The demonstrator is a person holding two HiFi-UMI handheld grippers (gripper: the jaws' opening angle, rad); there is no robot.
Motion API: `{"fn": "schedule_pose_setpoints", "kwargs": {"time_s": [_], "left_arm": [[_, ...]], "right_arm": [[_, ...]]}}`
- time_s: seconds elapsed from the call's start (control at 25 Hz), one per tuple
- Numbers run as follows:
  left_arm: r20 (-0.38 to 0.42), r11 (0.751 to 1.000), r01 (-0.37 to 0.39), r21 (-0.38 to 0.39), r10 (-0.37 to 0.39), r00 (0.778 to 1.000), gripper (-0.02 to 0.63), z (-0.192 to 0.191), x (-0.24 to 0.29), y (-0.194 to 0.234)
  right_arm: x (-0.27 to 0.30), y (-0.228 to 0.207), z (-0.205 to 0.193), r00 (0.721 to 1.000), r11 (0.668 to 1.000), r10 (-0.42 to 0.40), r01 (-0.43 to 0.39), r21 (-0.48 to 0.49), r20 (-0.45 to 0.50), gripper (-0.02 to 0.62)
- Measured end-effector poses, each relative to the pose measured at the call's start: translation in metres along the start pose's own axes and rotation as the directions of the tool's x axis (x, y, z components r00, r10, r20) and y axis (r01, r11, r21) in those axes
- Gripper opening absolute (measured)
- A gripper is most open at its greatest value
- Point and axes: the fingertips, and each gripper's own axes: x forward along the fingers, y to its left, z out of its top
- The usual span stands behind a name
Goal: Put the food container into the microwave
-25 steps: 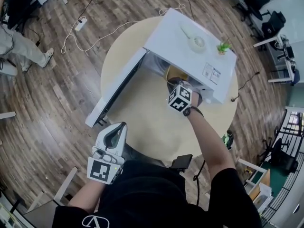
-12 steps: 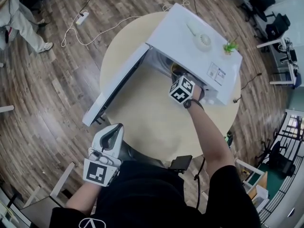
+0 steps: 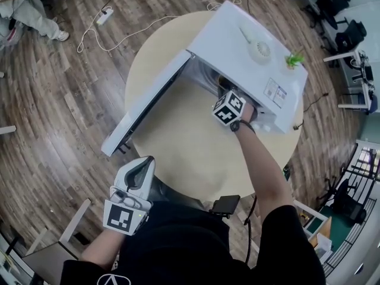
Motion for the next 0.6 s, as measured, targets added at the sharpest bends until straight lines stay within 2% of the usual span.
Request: {"fn": "schedule_pose_setpoints", "kwargs": {"time_s": [0.6], "left_arm": [[-0.008, 1.0, -0.001, -0.02, 0.001, 1.0, 0.0, -0.0103, -0.0031, -0.0017]], "right_arm": [[0.0092, -0.0079, 0.0051, 0.997, 0.997, -0.078, 0.078, -0.001, 0.016, 0.018]]}}
